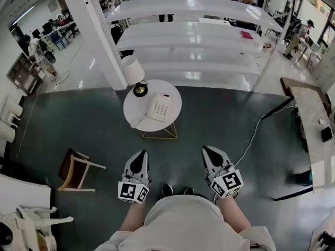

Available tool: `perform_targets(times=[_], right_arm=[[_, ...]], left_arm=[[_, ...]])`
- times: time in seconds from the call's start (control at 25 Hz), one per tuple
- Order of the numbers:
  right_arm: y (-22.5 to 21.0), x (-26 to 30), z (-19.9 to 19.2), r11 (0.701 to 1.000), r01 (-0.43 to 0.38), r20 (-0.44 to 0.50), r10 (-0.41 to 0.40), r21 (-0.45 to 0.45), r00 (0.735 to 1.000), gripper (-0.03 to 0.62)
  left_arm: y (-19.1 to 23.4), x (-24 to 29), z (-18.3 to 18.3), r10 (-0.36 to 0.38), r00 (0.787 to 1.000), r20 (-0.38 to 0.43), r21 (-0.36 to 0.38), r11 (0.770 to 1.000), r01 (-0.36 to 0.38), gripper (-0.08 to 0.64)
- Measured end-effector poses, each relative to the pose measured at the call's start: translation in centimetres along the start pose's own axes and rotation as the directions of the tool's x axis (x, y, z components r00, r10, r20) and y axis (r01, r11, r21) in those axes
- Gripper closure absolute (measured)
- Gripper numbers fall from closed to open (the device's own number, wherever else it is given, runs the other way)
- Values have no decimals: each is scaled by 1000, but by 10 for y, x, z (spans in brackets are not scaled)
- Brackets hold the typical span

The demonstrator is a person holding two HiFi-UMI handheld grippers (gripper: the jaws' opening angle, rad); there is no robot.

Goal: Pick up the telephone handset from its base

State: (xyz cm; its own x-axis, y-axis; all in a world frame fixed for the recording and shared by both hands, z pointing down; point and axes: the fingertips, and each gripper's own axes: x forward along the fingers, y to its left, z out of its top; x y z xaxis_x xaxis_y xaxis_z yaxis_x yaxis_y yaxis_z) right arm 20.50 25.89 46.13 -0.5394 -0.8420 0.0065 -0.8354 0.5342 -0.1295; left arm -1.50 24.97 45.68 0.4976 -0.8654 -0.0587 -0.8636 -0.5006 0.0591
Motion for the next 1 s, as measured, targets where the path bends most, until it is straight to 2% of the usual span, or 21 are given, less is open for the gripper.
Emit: perform_targets(times=[0.44, 1.0], right_arm=[[-6, 0, 4, 1000, 3, 10, -3, 0, 1000, 584], [-7, -2, 1, 999, -54, 6, 54, -4, 999, 584]], left_arm=[[-3, 1, 2, 7, 1000, 0, 2, 1000, -7, 540], [-19, -6, 2, 37, 999, -5, 28, 999, -37, 540]])
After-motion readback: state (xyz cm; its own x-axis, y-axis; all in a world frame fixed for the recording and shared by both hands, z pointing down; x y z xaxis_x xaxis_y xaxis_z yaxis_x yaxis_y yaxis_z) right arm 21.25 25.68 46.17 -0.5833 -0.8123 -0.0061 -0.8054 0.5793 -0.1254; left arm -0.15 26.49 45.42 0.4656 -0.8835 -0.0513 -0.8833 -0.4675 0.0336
